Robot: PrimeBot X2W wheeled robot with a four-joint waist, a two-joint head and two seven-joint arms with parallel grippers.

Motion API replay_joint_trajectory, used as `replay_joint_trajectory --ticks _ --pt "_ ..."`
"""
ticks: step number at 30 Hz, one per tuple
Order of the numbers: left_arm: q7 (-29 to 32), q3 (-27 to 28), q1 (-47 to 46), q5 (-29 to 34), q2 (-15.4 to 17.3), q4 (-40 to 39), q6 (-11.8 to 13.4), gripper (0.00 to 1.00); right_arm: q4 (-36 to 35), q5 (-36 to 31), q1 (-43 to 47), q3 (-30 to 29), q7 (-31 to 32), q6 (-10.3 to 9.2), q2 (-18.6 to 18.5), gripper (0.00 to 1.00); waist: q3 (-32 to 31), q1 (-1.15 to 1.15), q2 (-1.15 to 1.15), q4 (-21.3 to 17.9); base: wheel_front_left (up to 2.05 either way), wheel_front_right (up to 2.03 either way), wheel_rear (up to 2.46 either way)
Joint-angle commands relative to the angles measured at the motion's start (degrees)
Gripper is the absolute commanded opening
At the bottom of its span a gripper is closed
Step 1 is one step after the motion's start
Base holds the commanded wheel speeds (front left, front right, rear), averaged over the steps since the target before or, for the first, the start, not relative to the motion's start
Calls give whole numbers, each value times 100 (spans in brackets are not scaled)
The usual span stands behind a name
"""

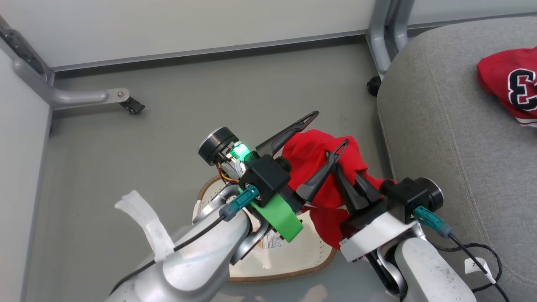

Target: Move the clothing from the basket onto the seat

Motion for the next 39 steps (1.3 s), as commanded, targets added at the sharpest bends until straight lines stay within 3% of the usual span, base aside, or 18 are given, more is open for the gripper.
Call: replay_joint_trajectory --ticks 1,25,39 --pt "-9 28 28 33 38 -21 39 100 -33 -37 -62 -42 -28 -6 -21 0 51 0 0 -113 0 0 0" --pt "-9 47 50 190 244 7 -2 100 -314 -182 11 -941 -28 -6 -18 0 620 0 0 -1449 0 0 0" --pt "-9 -33 105 229 303 65 -25 100 -401 -260 236 -1473 -28 -6 -17 0 712 0 0 -1944 0 0 0"
